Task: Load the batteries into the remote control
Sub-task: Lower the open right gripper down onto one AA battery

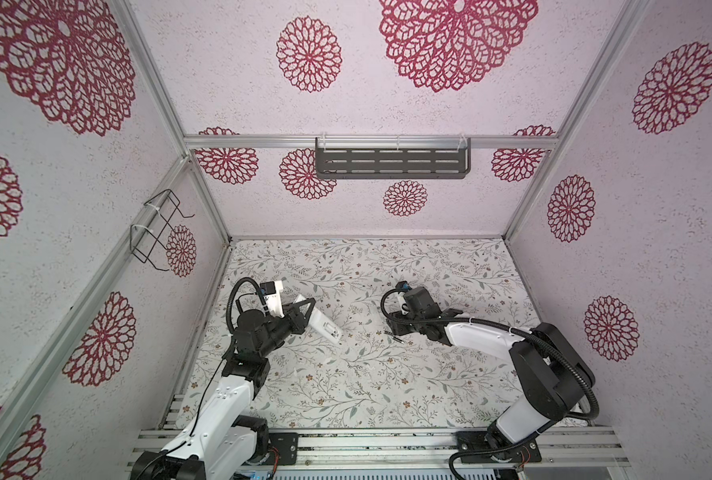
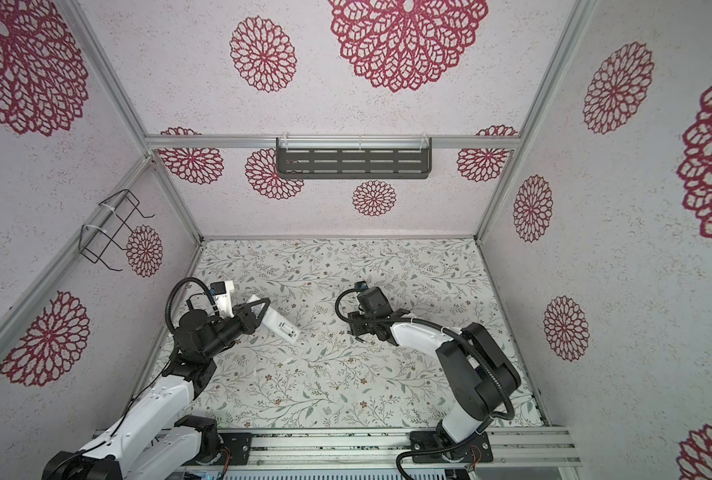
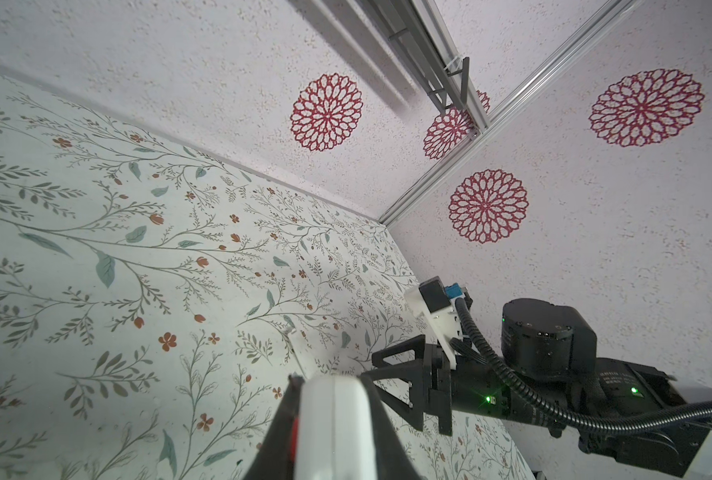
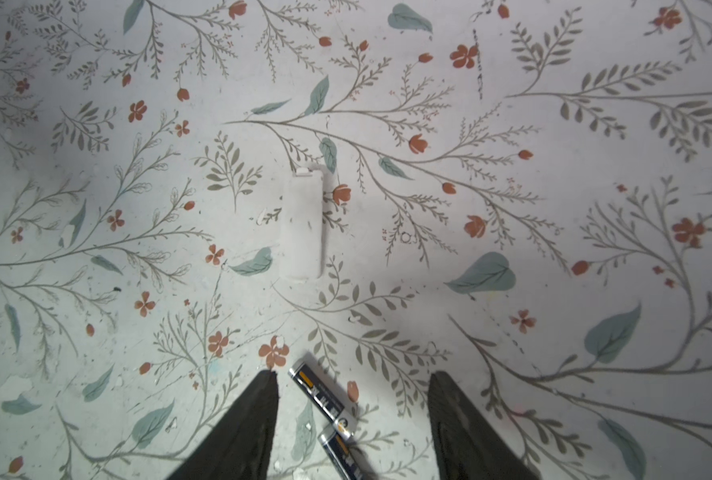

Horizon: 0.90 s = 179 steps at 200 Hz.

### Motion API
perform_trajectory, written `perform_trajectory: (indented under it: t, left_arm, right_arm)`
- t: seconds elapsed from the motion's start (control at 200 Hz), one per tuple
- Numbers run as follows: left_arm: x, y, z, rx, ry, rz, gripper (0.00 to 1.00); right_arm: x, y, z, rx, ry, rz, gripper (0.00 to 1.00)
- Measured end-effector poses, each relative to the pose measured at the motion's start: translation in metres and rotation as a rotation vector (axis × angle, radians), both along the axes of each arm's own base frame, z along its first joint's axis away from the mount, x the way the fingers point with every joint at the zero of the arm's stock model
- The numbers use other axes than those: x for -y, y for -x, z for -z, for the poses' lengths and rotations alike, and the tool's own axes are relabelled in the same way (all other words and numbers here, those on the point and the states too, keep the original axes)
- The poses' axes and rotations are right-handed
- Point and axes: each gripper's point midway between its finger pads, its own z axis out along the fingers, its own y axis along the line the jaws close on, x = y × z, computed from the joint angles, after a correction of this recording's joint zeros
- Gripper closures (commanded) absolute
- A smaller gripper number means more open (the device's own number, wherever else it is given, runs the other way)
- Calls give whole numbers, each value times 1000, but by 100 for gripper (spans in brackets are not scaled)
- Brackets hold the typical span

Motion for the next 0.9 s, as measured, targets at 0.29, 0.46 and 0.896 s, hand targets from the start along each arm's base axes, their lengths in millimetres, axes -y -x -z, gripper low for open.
perform_trajectory:
  t: [0.29, 0.46, 0.896]
  left_arm:
    - [4, 2, -3, 6, 12, 27, 100]
    - [6, 3, -3, 6, 17, 41, 100]
    - [11, 3, -5, 11, 39, 74, 100]
  right_arm:
    - [-4, 17, 10, -43, 14, -118, 50]
    - [-4, 19, 16, -57, 35, -145, 56]
    - [-6, 24, 31, -95, 73, -212, 65]
